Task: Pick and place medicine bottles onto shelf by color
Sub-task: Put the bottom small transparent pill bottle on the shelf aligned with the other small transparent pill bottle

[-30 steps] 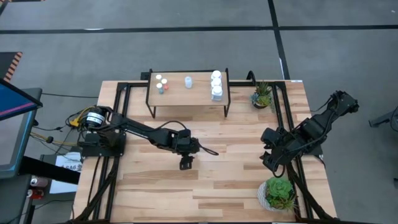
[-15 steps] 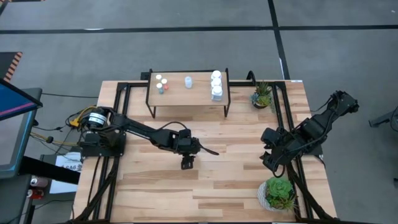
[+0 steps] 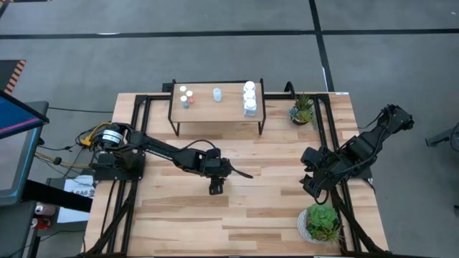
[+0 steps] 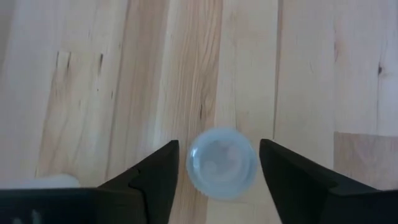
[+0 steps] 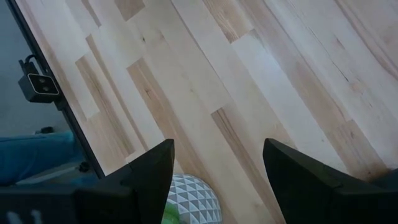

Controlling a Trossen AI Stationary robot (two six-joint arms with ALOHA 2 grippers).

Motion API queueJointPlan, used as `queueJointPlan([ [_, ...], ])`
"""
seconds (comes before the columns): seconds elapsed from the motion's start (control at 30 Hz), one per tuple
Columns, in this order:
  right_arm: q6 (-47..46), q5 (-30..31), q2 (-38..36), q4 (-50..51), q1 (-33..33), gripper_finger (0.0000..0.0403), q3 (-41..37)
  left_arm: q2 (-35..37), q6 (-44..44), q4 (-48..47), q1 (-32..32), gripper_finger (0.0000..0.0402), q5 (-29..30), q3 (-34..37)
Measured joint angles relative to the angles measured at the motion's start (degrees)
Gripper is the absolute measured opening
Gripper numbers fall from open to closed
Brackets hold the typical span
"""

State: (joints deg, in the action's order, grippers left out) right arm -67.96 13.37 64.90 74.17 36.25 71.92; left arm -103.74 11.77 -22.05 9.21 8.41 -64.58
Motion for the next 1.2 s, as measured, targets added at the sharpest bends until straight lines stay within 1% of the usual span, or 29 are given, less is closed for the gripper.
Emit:
queueJointPlan([
  [0.3, -0.1, 0.0, 0.0, 0.0, 0.0, 0.027, 0.0, 0.0, 0.3, -0.5, -0.2, 0.0106, -0.1, -0.7],
  [0.4, -0.1, 0.0, 0.0, 0.0, 0.0, 0.027, 0.0, 0.0, 0.5, -3.9, -0.7, 0.0105, -0.7, -3.9],
  [0.53, -0.1, 0.0, 0.0, 0.0, 0.0, 0.027, 0.0, 0.0, -1.8, -13.0, -2.1, 0.0105, -2.7, -10.6],
  [0.7, -0.1, -0.1, 0.0, 0.0, 0.0, 0.027, 0.0, 0.0, -7.9, -23.2, -4.6, 0.0117, -5.2, -20.1],
  [0.83, -0.1, -0.3, 0.0, 0.0, 0.0, 0.027, 0.0, 0.0, -13.8, -31.5, -6.9, 0.0108, -5.6, -28.2],
  [0.97, -0.1, -0.3, 0.0, 0.0, 0.0, 0.027, 0.0, 0.0, -18.3, -40.5, -10.0, 0.0107, -5.6, -35.4],
  [1.13, 0.0, -0.4, 0.0, 0.0, 0.0, 0.027, 0.0, 0.0, -22.5, -48.5, -14.5, 0.0119, -5.9, -40.9],
  [1.2, 0.0, -0.4, 0.0, 0.0, 0.0, 0.027, 0.0, 0.2, -24.3, -50.6, -16.5, 0.0116, -7.9, -41.3],
])
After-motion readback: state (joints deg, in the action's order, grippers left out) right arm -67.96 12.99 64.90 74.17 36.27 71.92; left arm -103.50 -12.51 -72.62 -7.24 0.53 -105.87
